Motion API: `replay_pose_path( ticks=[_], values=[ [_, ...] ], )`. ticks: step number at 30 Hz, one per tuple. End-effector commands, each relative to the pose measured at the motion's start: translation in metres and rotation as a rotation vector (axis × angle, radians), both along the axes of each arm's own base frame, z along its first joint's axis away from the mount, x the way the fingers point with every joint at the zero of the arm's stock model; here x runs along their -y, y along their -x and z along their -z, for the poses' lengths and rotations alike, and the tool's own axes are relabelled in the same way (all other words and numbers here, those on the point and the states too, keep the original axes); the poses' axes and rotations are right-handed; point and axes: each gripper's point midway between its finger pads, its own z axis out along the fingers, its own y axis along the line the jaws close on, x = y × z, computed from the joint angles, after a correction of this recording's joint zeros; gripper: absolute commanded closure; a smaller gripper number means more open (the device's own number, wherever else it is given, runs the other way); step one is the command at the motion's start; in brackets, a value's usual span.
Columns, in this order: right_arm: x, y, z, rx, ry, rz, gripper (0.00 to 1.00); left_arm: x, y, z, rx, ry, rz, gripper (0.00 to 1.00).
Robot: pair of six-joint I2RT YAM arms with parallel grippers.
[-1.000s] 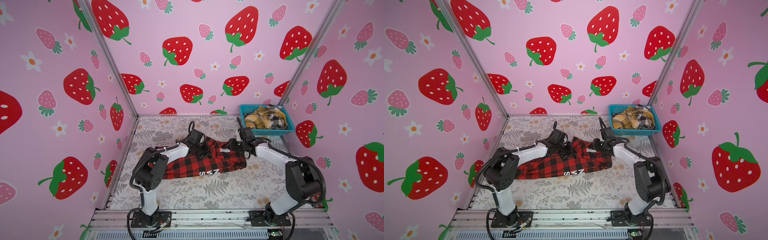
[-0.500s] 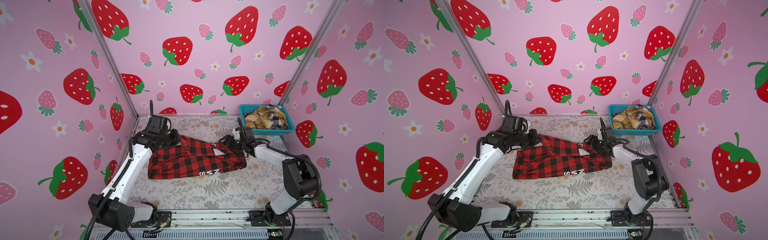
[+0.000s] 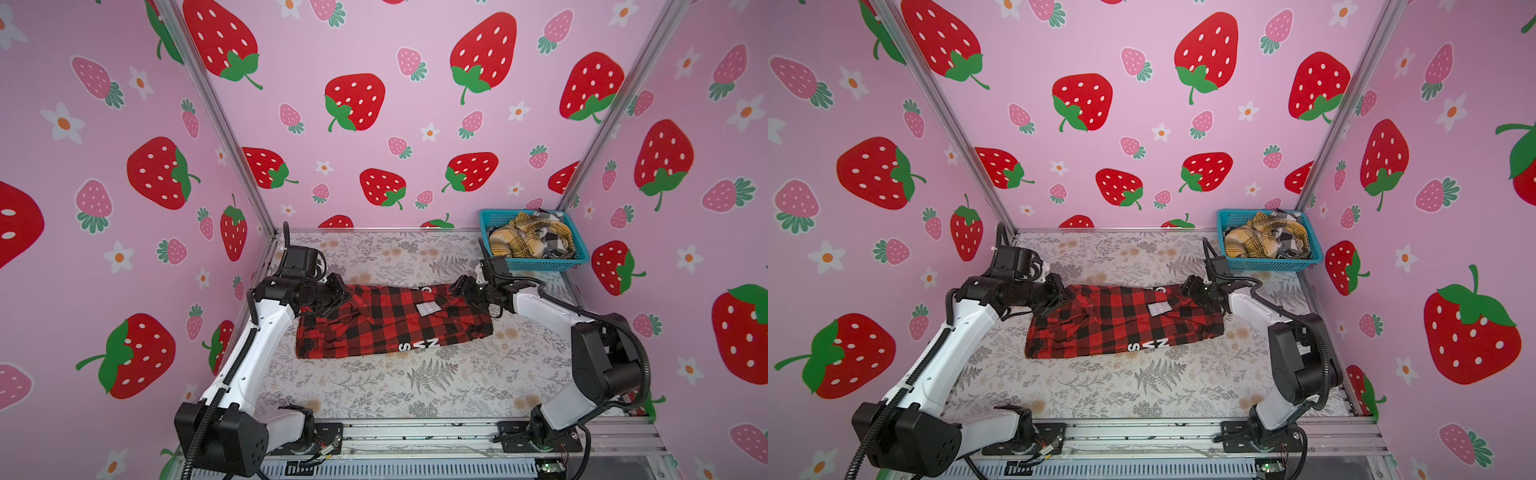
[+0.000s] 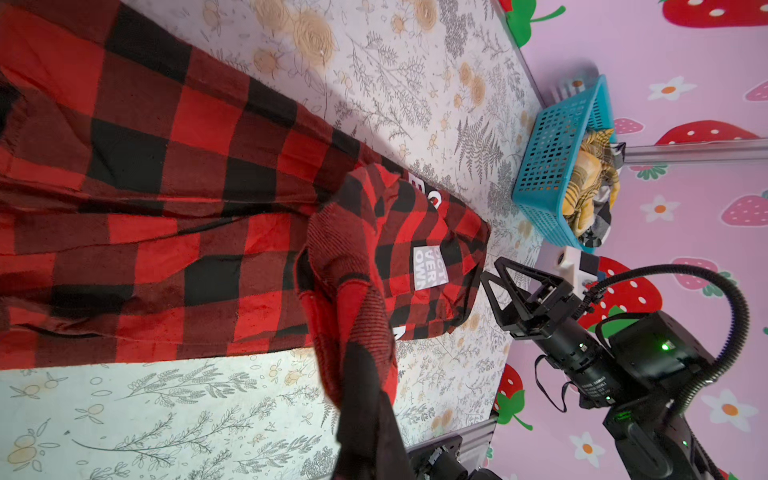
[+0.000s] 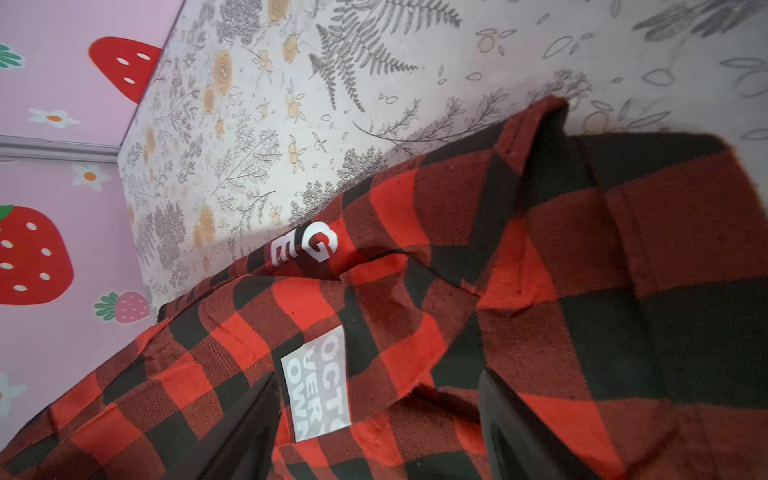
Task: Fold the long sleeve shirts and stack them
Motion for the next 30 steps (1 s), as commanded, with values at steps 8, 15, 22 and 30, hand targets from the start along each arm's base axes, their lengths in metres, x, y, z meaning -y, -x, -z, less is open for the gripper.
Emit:
replay_pose_path(
  ticks=[8, 15, 22, 30],
  values=[
    [-0.003, -0.036, 0.019, 0.018, 0.024, -0.019, 0.43, 0.003, 0.007, 0.005, -0.004, 0.038, -0.004, 1.00],
    [0.006, -0.039, 0.047, -0.052, 0.004, 0.013, 0.83, -0.018, 0.005, 0.019, -0.049, -0.052, -0.038, 1.00],
    [0.010, -0.040, 0.047, -0.053, -0.024, 0.015, 1.00, -0.054, -0.047, 0.016, -0.102, -0.148, -0.074, 1.00],
    [0.002, -0.031, 0.044, -0.046, -0.111, -0.012, 1.00, -0.086, -0.077, 0.005, -0.096, -0.208, -0.078, 1.00]
  ],
)
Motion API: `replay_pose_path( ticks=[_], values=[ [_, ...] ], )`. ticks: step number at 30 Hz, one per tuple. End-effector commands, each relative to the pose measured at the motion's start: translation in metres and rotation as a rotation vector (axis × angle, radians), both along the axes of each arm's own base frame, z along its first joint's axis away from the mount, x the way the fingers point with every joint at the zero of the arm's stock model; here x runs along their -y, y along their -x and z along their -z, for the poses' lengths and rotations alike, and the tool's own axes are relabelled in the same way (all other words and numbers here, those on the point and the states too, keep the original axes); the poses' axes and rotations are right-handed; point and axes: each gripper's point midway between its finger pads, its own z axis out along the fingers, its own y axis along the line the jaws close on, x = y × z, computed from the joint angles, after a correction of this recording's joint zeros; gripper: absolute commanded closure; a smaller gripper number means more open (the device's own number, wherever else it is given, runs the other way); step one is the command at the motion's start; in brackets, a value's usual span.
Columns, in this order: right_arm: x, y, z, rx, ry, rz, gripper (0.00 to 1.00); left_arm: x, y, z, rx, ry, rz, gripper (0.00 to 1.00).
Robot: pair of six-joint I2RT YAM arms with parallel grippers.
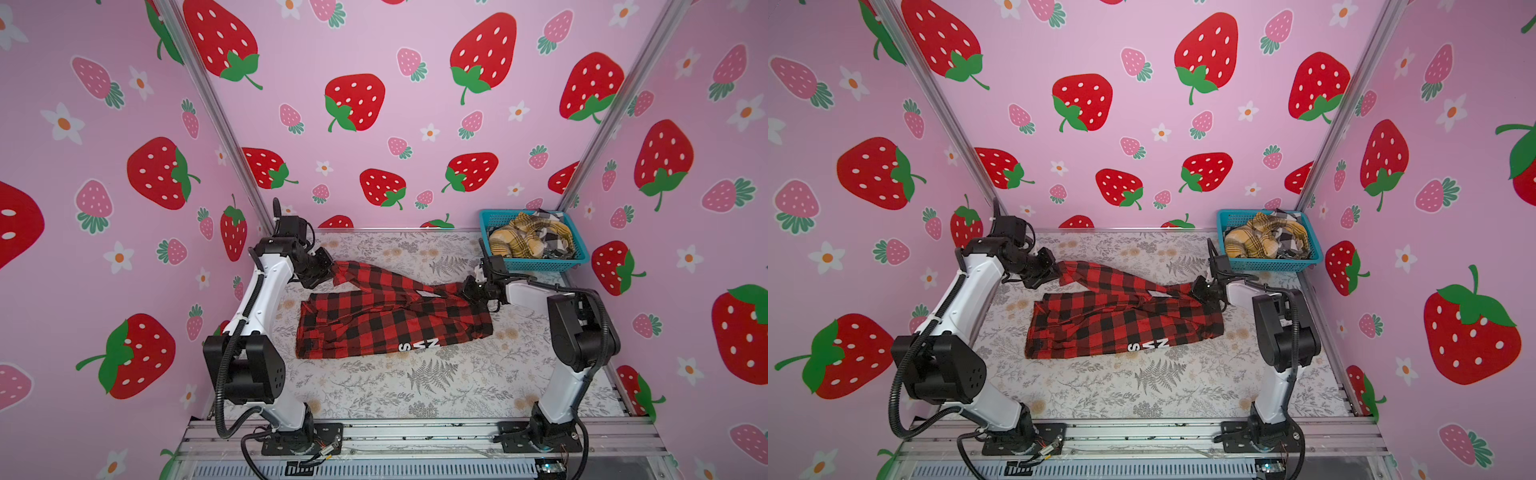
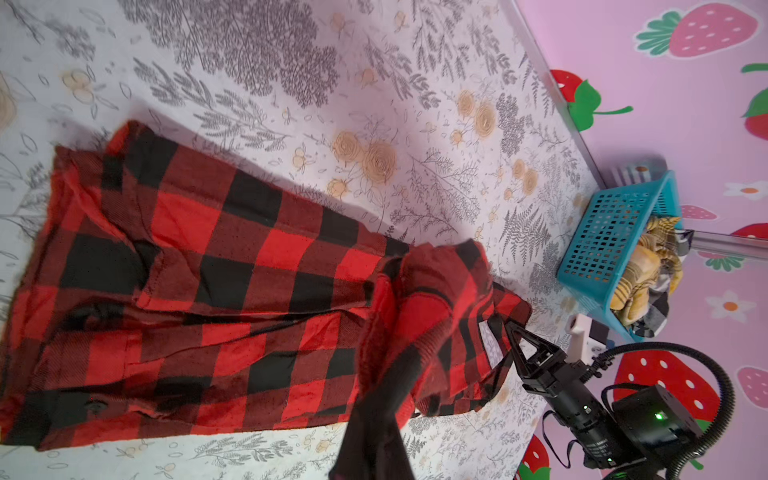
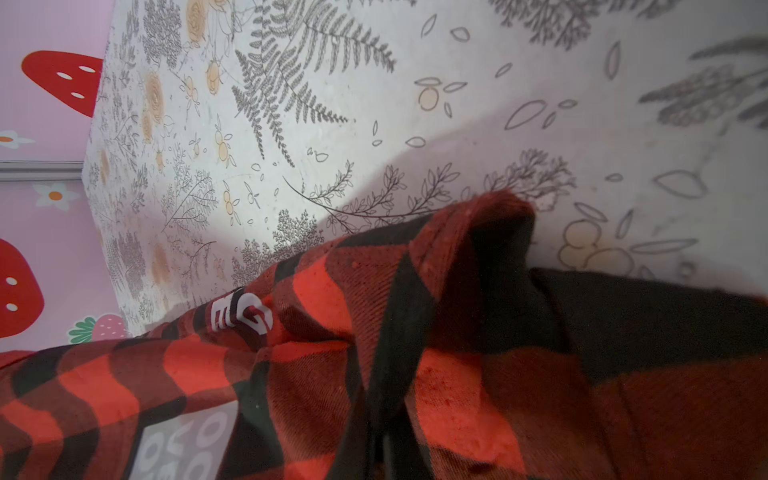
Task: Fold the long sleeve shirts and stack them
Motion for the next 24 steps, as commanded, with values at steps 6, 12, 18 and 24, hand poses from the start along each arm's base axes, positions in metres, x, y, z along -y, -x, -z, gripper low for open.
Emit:
replay_pose_path(
  ticks=[6, 12, 18, 24],
  values=[
    [-0.020, 0.021, 0.001, -0.003, -0.139, -0.029, 1.00, -0.069, 0.031, 0.089, -0.214, -0.079, -0.082, 1.00],
    [-0.022, 0.030, 0.015, -0.014, -0.128, -0.026, 1.00, -0.086, 0.037, 0.153, -0.352, -0.007, -0.136, 1.00],
    [-0.024, 0.026, 0.001, 0.037, -0.142, -0.035, 1.00, -0.081, 0.027, 0.162, -0.371, 0.041, -0.129, 1.00],
    [-0.029, 0.015, -0.023, 0.087, -0.153, -0.052, 1.00, -0.089, 0.013, 0.146, -0.349, 0.049, -0.133, 1.00]
  ],
)
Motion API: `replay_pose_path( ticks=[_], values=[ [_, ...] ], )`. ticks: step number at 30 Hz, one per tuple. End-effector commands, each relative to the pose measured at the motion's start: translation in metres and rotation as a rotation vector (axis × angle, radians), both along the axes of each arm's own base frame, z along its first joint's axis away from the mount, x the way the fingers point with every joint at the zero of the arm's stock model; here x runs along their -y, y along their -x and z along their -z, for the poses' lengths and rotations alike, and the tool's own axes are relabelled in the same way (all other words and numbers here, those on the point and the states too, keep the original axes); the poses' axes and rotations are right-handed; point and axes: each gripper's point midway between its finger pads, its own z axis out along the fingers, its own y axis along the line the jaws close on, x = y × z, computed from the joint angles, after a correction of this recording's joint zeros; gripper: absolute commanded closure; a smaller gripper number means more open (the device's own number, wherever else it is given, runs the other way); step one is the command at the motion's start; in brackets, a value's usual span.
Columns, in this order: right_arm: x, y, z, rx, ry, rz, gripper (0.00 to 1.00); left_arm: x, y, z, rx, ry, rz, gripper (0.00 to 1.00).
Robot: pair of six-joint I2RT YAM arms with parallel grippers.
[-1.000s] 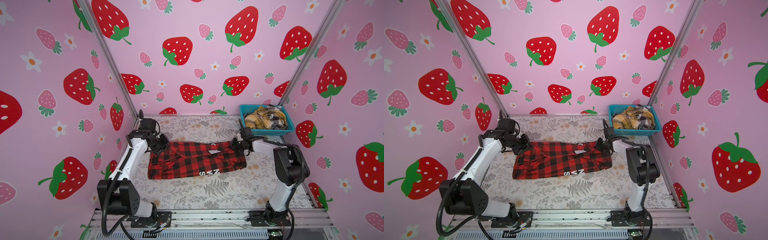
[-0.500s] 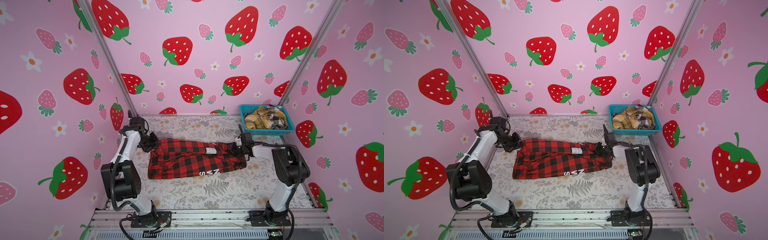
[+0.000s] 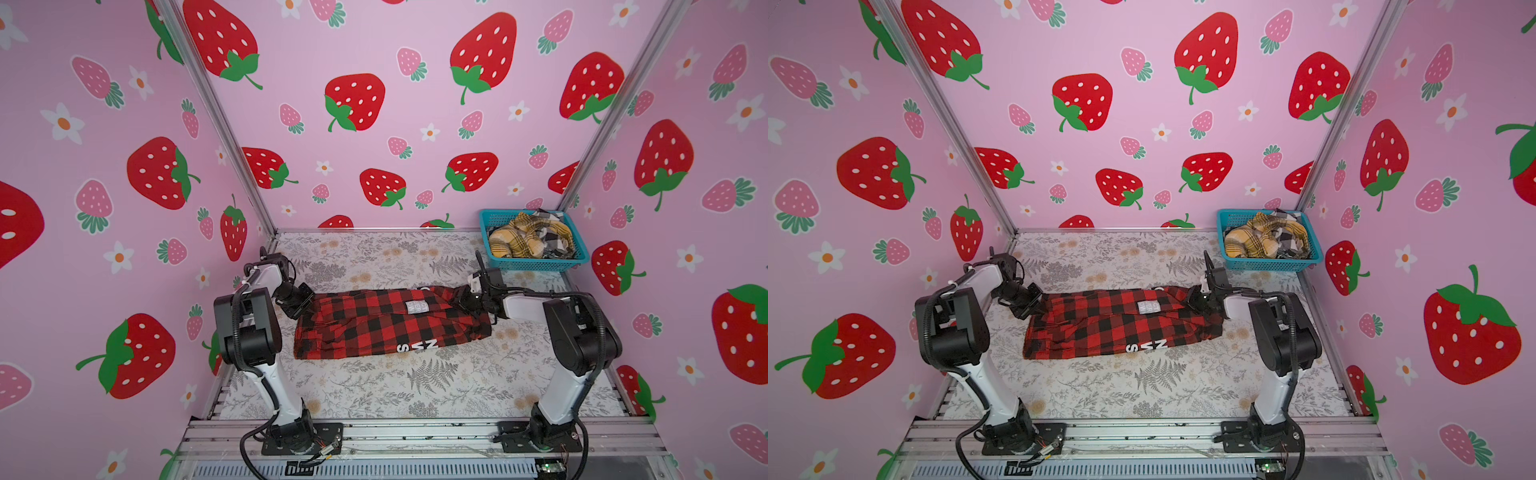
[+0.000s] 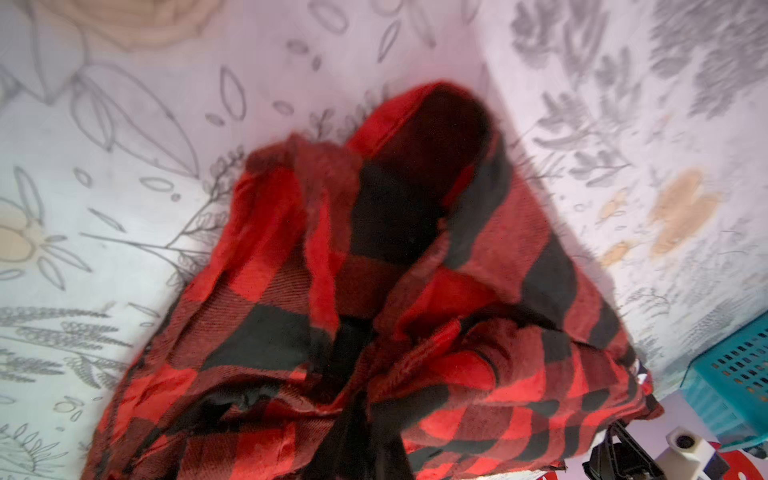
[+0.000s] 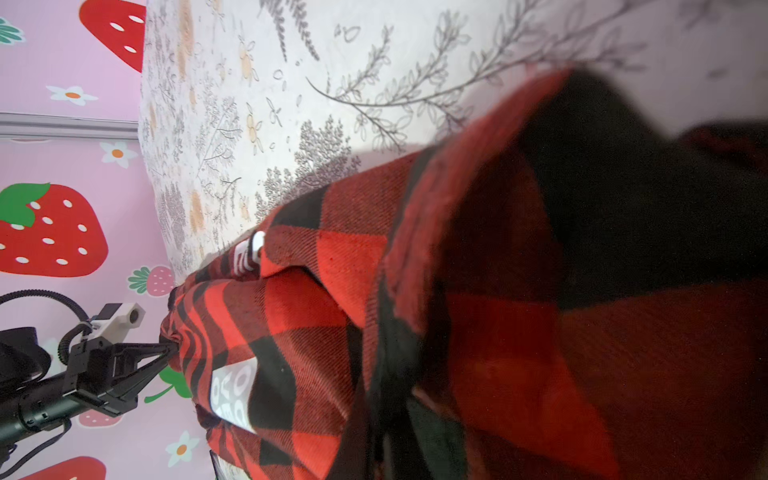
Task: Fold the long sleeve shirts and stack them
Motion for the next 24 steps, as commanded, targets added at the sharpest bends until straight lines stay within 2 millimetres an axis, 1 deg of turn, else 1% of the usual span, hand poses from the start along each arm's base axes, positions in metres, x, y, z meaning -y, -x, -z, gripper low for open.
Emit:
replay_pose_path(
  ticks=[1, 4, 8, 10, 12, 15, 16, 17, 18, 19, 21, 22, 23, 24],
  values=[
    [-0.003, -0.013, -0.030, 0.072, -0.018, 0.003, 1.00, -0.011, -0.009, -0.016, 0.028, -0.004, -0.005, 1.00],
    [-0.005, -0.013, -0.033, 0.073, -0.009, -0.002, 1.00, -0.017, -0.008, -0.011, 0.008, 0.021, -0.025, 1.00],
    [-0.007, -0.009, -0.026, 0.053, 0.009, -0.004, 1.00, -0.013, -0.002, 0.000, -0.021, 0.077, -0.046, 1.00],
    [-0.008, -0.008, -0.023, 0.044, 0.013, -0.005, 1.00, -0.012, 0.001, 0.001, -0.024, 0.096, -0.057, 1.00],
    [-0.007, -0.008, -0.018, 0.034, 0.028, -0.004, 1.00, -0.014, 0.003, 0.002, -0.025, 0.100, -0.065, 1.00],
    [-0.006, -0.008, -0.012, 0.023, 0.052, -0.008, 1.00, -0.016, 0.008, 0.008, -0.047, 0.113, -0.074, 1.00],
    [-0.006, -0.008, -0.010, 0.020, 0.065, -0.009, 0.95, -0.016, 0.009, 0.011, -0.051, 0.120, -0.075, 1.00],
    [-0.005, -0.008, -0.010, 0.019, 0.074, -0.012, 0.84, -0.016, 0.012, 0.014, -0.060, 0.122, -0.077, 0.87],
    [-0.004, -0.007, -0.011, 0.022, 0.081, -0.011, 0.74, -0.016, 0.013, 0.016, -0.067, 0.120, -0.080, 0.79],
    [-0.003, -0.007, -0.011, 0.024, 0.090, -0.010, 0.65, -0.015, 0.015, 0.018, -0.070, 0.118, -0.079, 0.73],
    [0.000, -0.007, -0.015, 0.037, 0.106, -0.008, 0.56, -0.017, 0.018, 0.017, -0.074, 0.107, -0.082, 0.61],
    [0.001, -0.007, -0.018, 0.041, 0.116, -0.008, 0.52, -0.018, 0.018, 0.015, -0.070, 0.103, -0.084, 0.49],
    [0.003, -0.006, -0.019, 0.044, 0.131, -0.008, 0.49, -0.018, 0.017, 0.011, -0.057, 0.102, -0.088, 0.46],
    [0.005, -0.005, -0.019, 0.043, 0.146, -0.012, 0.49, -0.019, 0.016, 0.006, -0.044, 0.098, -0.091, 0.45]
  ],
)
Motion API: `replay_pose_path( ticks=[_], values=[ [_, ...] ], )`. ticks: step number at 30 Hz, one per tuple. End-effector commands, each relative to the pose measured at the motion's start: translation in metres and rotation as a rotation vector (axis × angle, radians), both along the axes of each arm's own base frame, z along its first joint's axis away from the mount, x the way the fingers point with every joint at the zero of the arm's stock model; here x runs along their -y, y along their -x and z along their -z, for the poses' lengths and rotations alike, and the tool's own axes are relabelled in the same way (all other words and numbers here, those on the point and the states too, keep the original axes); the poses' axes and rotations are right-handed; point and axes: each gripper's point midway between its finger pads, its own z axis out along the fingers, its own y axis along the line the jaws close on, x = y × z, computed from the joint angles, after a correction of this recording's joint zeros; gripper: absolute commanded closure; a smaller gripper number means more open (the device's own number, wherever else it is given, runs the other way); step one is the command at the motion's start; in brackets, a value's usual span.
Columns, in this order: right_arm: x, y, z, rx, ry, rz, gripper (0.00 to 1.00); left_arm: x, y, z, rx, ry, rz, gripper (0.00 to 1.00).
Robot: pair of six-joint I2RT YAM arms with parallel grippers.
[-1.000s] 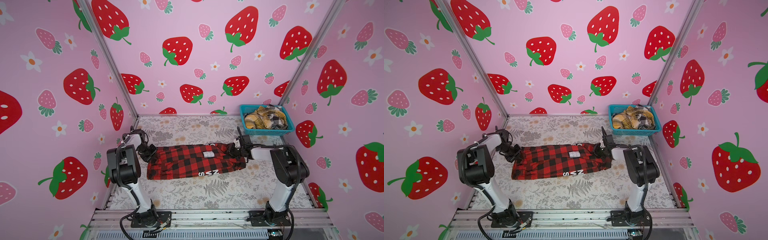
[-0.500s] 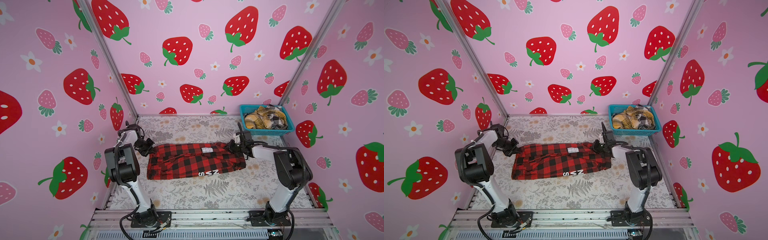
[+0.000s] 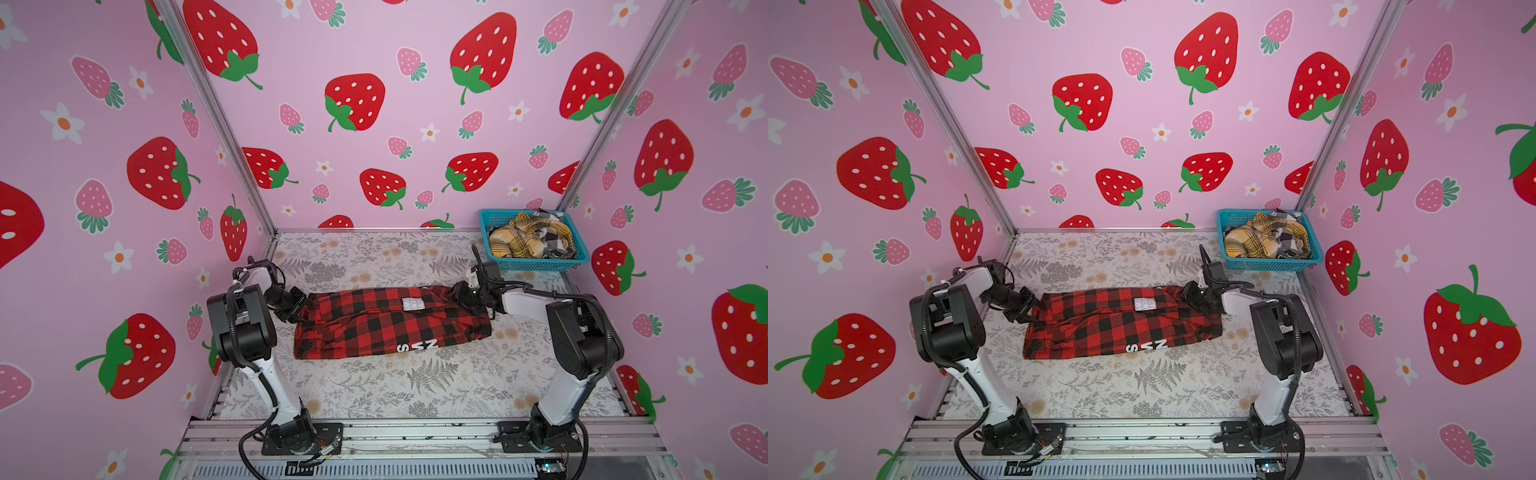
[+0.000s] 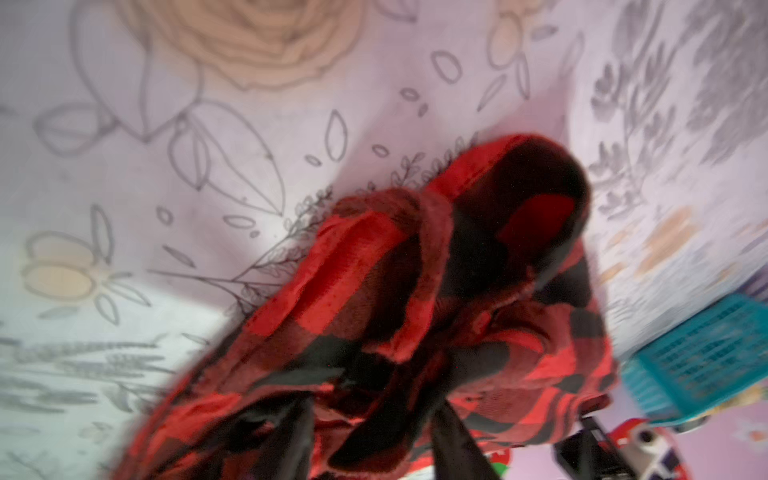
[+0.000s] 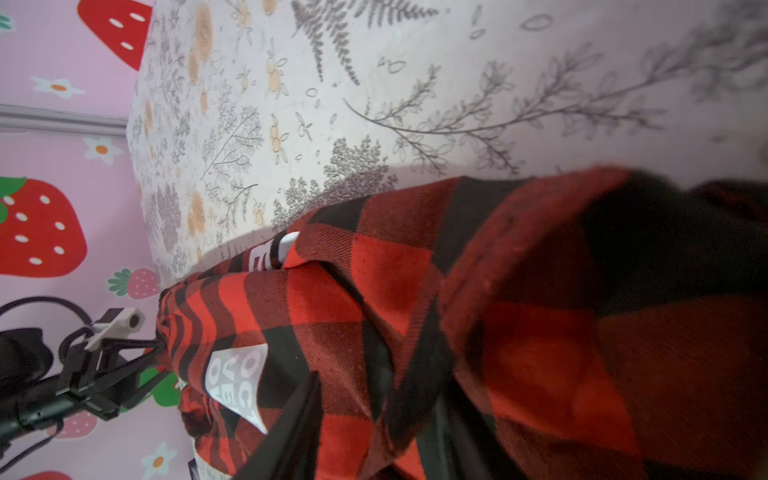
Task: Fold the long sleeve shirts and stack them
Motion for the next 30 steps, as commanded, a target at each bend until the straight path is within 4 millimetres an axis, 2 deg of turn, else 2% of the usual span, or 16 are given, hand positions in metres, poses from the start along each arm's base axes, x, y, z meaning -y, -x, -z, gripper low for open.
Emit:
replay_pose_path(
  ticks=[1, 3, 5, 10, 12, 16, 21, 26, 30],
  values=[
    [0.008, 0.000, -0.012, 0.022, 0.066, 0.002, 0.45, -0.003, 0.001, -0.018, 0.030, -0.022, -0.012, 0.45],
    [0.012, 0.004, -0.012, 0.016, 0.097, -0.007, 0.44, -0.005, 0.001, -0.033, 0.064, -0.049, -0.020, 0.45],
    [0.013, 0.009, -0.014, 0.014, 0.112, -0.018, 0.42, -0.004, 0.008, -0.040, 0.077, -0.067, -0.018, 0.42],
    [0.003, 0.015, -0.023, 0.028, 0.073, -0.032, 0.40, 0.008, 0.028, -0.025, 0.065, -0.039, -0.015, 0.43],
    [-0.005, 0.015, -0.026, 0.037, 0.038, -0.037, 0.39, 0.012, 0.028, -0.017, 0.074, -0.014, -0.027, 0.44],
    [-0.017, 0.012, -0.019, 0.012, -0.019, -0.049, 0.38, 0.013, 0.024, -0.005, 0.068, 0.007, -0.046, 0.43],
    [-0.022, 0.008, -0.008, 0.002, -0.037, -0.048, 0.38, 0.019, 0.006, -0.004, 0.140, 0.070, -0.084, 0.43],
    [-0.018, 0.009, 0.009, -0.035, -0.017, -0.045, 0.40, 0.019, 0.000, 0.002, 0.163, 0.077, -0.101, 0.53],
    [-0.014, 0.009, 0.014, -0.043, -0.005, -0.033, 0.46, 0.019, 0.002, 0.011, 0.140, 0.080, -0.107, 0.68]
  ],
)
